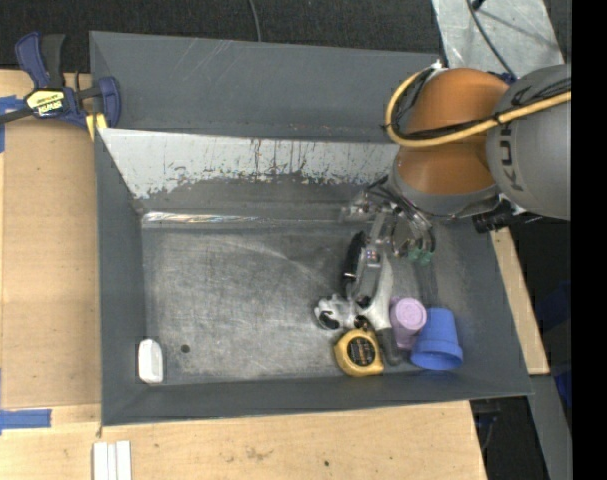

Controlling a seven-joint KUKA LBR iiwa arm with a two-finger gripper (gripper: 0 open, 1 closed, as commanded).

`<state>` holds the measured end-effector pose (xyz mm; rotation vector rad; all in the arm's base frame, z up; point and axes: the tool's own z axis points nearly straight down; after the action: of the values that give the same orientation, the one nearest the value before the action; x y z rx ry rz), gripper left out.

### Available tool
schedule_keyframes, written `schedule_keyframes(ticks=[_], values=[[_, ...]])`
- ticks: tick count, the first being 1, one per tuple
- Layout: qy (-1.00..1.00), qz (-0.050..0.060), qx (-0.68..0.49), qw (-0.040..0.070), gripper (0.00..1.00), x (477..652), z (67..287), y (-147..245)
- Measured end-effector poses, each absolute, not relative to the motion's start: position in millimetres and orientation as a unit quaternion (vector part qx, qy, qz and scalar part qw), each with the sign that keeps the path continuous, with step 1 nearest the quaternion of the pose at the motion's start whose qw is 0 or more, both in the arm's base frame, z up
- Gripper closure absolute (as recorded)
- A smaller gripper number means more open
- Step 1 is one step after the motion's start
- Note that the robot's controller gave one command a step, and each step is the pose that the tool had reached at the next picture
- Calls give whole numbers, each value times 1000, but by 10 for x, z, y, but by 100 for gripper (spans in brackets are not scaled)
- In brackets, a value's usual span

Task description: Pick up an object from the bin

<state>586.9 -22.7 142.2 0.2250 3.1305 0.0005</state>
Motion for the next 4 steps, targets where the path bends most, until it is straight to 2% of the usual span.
schedule_keyframes(ticks=[1,2,3,4], values=[[995,1,101,5,0,5574,1214,-490],[994,-1,112,0,0,5492,1072,-646],[997,6,73,-1,100,5665,798,-568],[997,6,73,-1,100,5665,798,-568]])
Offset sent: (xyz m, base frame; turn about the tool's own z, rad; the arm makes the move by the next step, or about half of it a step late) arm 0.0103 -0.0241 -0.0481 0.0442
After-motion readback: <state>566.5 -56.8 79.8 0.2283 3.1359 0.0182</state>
